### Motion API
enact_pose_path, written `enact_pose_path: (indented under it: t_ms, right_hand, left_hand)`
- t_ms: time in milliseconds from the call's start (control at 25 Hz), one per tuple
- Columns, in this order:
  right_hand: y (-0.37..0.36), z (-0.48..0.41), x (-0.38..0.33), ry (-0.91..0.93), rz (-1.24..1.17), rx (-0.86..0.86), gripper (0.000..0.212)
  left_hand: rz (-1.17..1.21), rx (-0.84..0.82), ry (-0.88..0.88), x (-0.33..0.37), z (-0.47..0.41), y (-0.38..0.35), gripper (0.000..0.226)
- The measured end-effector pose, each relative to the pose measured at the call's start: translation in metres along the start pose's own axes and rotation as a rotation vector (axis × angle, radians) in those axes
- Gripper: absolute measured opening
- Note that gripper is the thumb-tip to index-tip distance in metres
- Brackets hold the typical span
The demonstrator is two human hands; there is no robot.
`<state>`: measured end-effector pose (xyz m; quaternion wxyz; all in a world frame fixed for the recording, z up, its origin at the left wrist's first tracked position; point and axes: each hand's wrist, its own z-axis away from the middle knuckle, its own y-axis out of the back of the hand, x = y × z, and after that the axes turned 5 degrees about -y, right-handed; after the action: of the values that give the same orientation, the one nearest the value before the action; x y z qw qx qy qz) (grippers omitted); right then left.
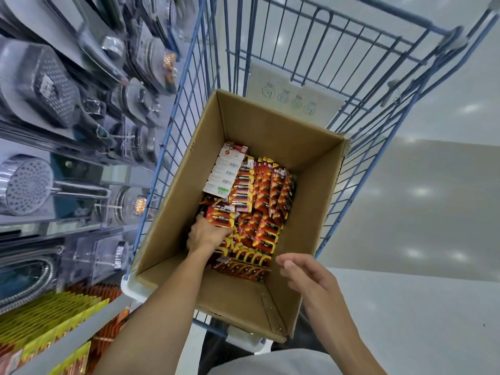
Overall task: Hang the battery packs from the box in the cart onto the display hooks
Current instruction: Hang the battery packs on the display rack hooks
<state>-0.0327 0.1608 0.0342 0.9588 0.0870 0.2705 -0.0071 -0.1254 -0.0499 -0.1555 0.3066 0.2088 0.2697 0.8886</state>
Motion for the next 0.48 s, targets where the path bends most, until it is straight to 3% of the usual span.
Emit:
enact_pose_path:
  t_ms: [320,480]
  right_hand:
    - [-0.006,-0.019,-0.025,0.027,-0.001,-0.048,0.014]
    - [-0.035,-0.075,-0.028,-0.014,0.122,-0.115,0.017]
  left_hand:
    - [0.561,-0.141,-0.013,0.002,0.083,0.067,0.053]
    - [0.694,-0.086,-0.115,-0.019,0.139,0.107,0.056]
